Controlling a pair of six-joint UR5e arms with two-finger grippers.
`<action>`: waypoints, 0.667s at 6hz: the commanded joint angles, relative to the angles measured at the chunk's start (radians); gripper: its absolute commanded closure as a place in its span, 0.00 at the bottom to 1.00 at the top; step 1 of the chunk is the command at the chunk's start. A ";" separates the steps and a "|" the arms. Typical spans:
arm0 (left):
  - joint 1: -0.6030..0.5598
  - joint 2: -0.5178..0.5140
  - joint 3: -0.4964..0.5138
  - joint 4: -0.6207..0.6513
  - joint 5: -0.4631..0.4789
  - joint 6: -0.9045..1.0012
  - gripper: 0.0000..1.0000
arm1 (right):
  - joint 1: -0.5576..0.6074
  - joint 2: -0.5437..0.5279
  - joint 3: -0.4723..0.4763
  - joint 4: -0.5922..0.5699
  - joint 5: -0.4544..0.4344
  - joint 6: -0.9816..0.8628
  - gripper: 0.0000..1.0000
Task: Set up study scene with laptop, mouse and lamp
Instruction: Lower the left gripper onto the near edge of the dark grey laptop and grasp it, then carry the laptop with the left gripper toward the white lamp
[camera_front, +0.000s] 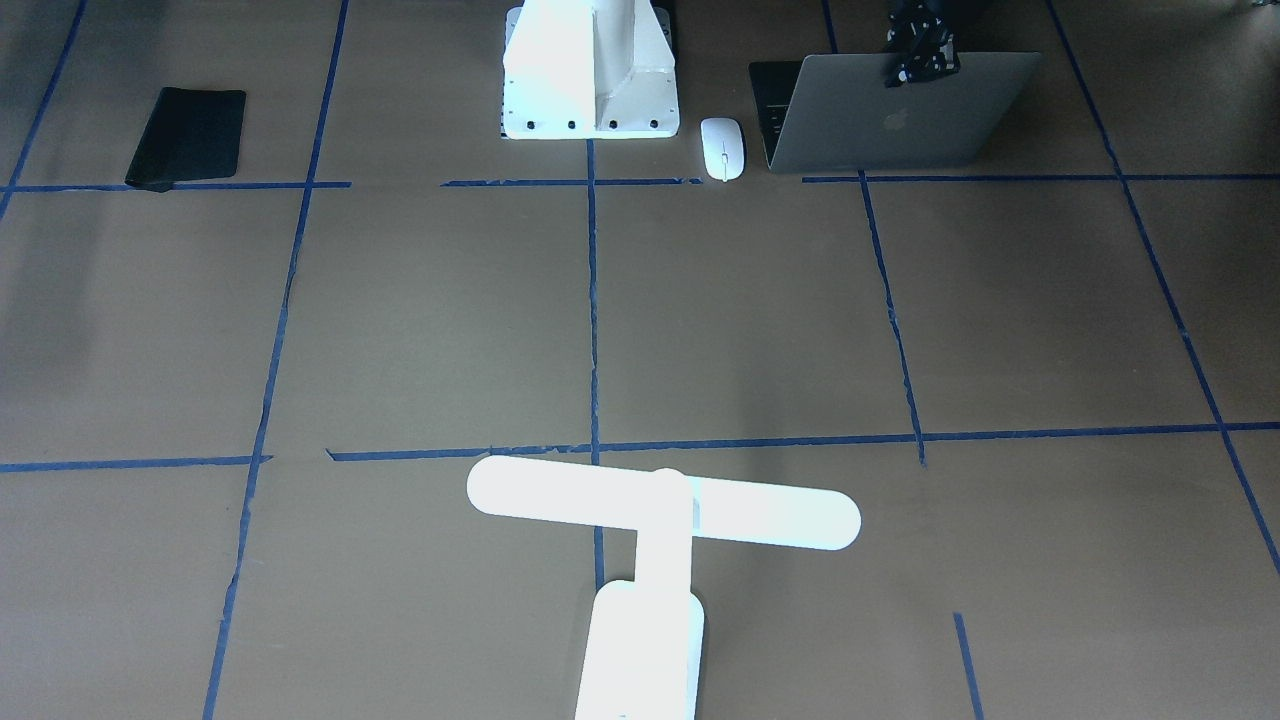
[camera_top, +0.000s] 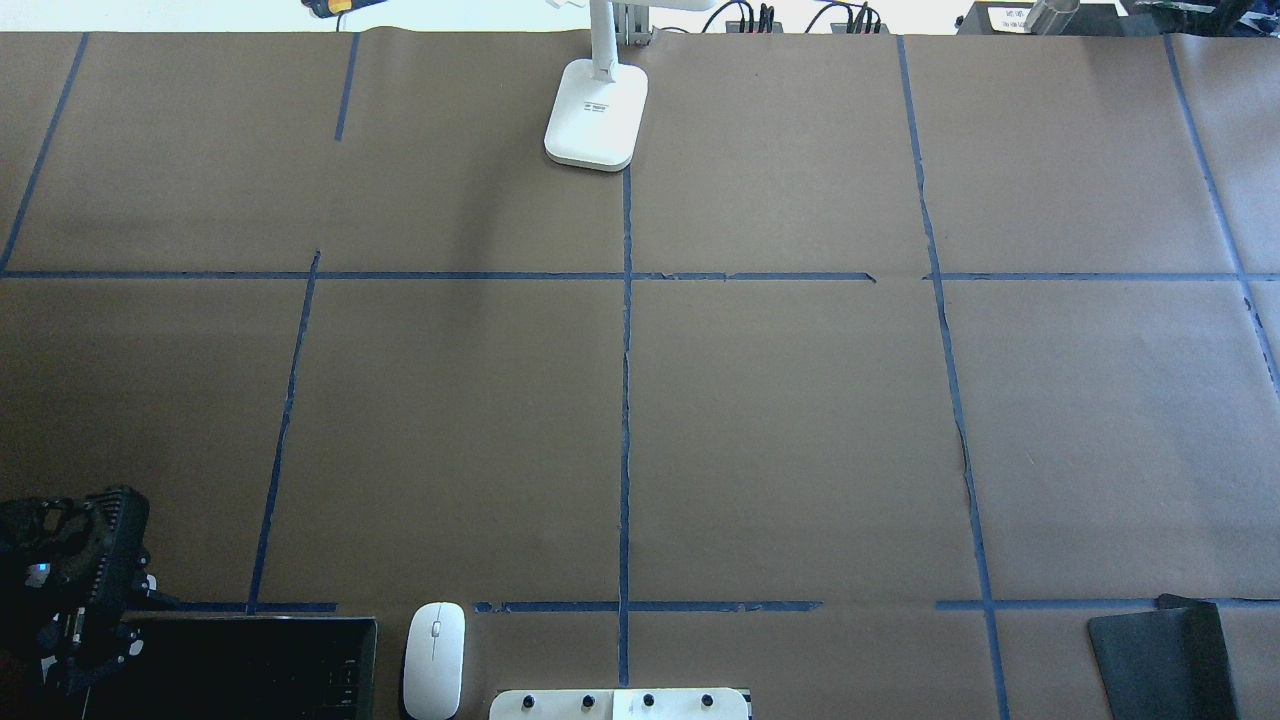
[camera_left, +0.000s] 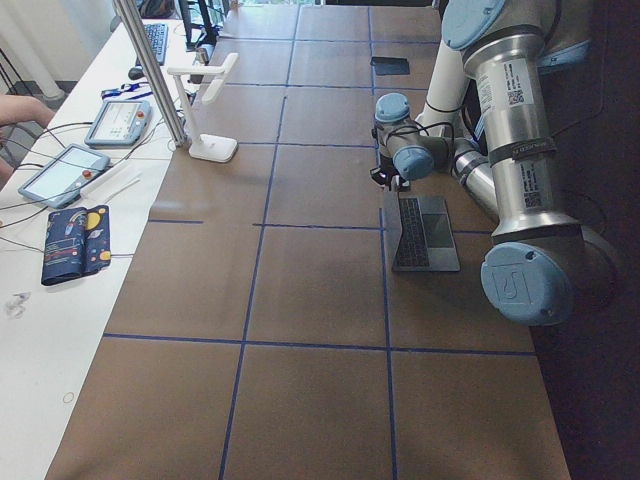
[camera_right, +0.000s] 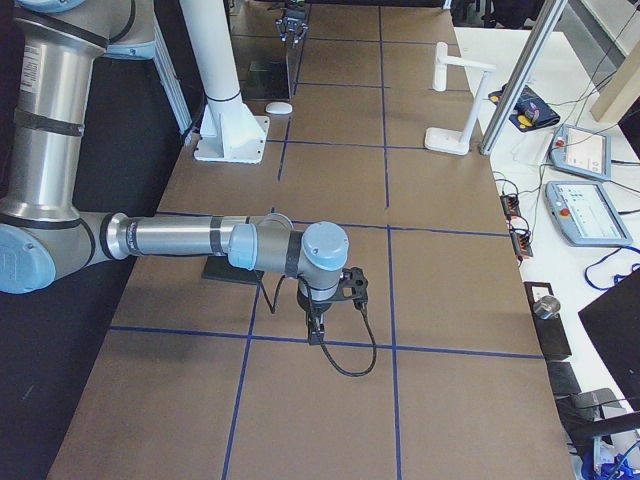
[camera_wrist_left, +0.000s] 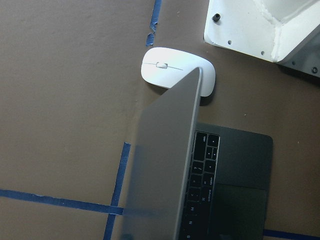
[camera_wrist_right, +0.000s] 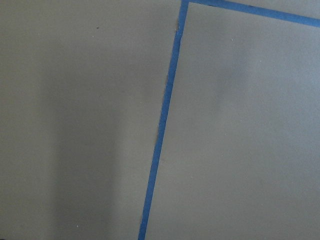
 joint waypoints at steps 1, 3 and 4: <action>-0.053 -0.005 -0.003 0.043 0.000 0.090 0.99 | 0.000 -0.001 -0.001 0.000 0.001 0.000 0.00; -0.133 -0.009 -0.005 0.044 -0.005 0.190 1.00 | 0.000 -0.001 -0.001 0.000 0.003 0.000 0.00; -0.200 -0.012 -0.005 0.044 -0.006 0.266 1.00 | -0.002 0.001 -0.003 0.000 0.003 0.000 0.00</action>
